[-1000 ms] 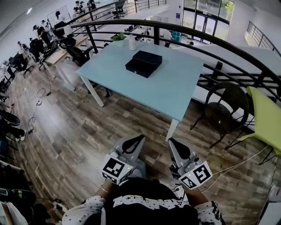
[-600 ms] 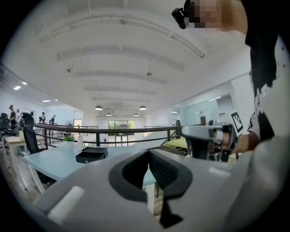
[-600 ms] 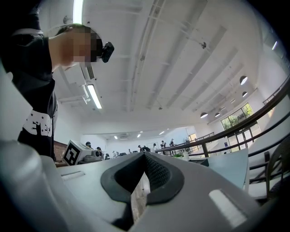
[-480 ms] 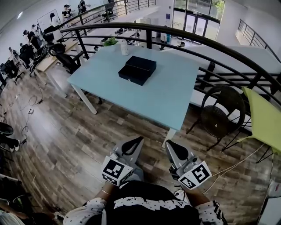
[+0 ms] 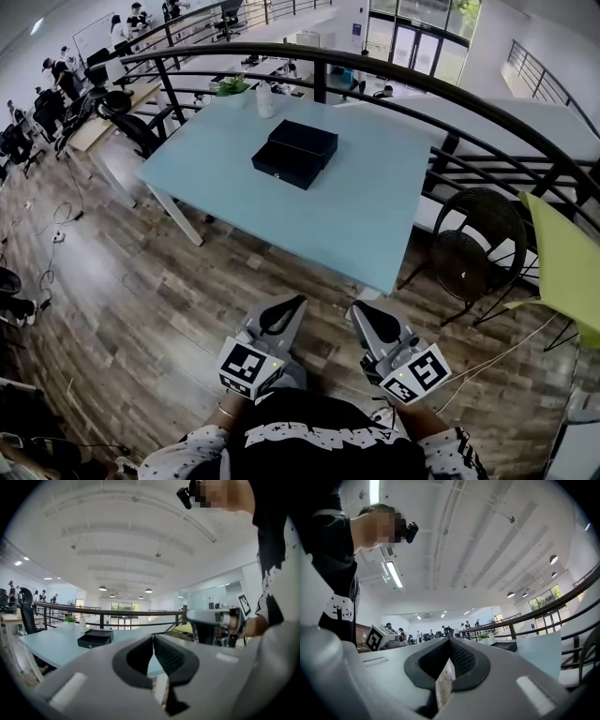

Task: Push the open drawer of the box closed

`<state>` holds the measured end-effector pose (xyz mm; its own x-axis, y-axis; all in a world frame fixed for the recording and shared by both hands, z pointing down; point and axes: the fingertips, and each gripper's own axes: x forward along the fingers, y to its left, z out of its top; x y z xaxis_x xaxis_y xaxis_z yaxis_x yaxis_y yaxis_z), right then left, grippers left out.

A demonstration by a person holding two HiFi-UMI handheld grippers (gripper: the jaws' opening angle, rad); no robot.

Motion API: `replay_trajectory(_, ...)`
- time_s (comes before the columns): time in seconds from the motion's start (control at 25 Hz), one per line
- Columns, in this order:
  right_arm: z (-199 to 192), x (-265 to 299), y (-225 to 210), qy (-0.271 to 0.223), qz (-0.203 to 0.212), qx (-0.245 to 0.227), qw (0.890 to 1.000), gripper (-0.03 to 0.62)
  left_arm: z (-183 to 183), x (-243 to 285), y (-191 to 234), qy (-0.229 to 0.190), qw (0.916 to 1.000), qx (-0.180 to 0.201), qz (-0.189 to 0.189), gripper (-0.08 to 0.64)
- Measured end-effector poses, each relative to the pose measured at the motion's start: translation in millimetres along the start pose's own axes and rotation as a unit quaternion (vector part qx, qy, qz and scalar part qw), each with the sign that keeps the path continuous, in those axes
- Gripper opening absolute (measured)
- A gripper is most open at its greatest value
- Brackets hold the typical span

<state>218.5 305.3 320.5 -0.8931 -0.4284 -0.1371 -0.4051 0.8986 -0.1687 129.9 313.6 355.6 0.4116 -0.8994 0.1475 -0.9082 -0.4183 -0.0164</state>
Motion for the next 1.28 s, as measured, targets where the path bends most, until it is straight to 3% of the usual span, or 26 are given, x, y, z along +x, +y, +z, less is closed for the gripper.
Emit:
replay_trajectory(1.04,-2,143,-13,0.027,0.006,-0.017,0.999,0.005,6,3,147,-0.014,0.9993,-0.020,0.029,0.000)
replay_trajectory(1.28,-9,170,-20,0.034,-0.010,-0.022,0.999,0.005,6,15,179,-0.014,0.9996,-0.018,0.014,0.000)
